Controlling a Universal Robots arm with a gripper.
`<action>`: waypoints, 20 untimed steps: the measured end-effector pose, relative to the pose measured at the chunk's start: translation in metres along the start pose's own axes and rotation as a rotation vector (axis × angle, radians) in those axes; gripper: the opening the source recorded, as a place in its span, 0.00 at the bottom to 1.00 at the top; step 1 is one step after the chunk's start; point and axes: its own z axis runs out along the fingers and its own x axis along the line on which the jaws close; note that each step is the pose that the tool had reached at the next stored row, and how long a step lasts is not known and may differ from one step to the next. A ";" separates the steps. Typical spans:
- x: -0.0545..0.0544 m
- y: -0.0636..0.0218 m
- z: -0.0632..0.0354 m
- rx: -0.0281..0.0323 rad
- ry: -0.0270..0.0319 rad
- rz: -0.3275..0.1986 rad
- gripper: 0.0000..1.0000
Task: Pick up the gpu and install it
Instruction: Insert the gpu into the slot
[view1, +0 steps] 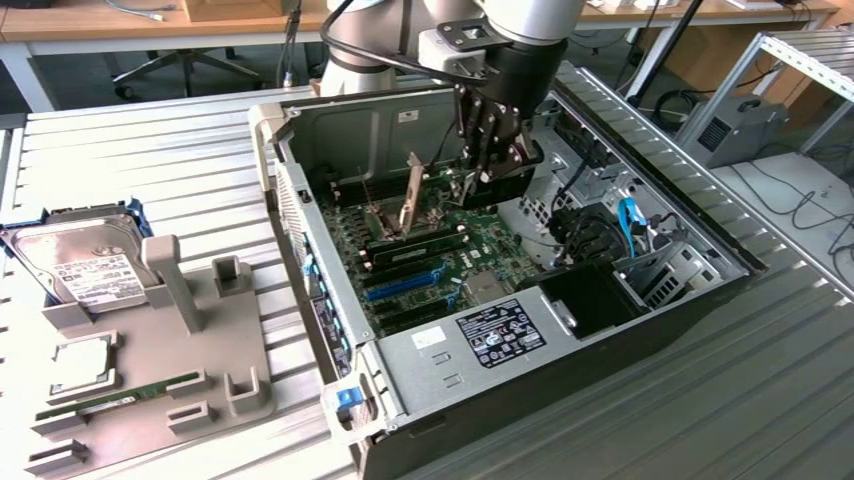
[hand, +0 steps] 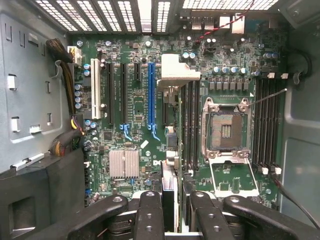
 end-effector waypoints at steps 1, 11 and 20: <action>0.000 0.0000 0.0001 0.0001 0.0000 0.000 0.26; 0.001 0.0000 0.0003 0.0000 0.0001 0.000 0.26; 0.002 0.0000 0.0009 0.0001 -0.0001 0.000 0.26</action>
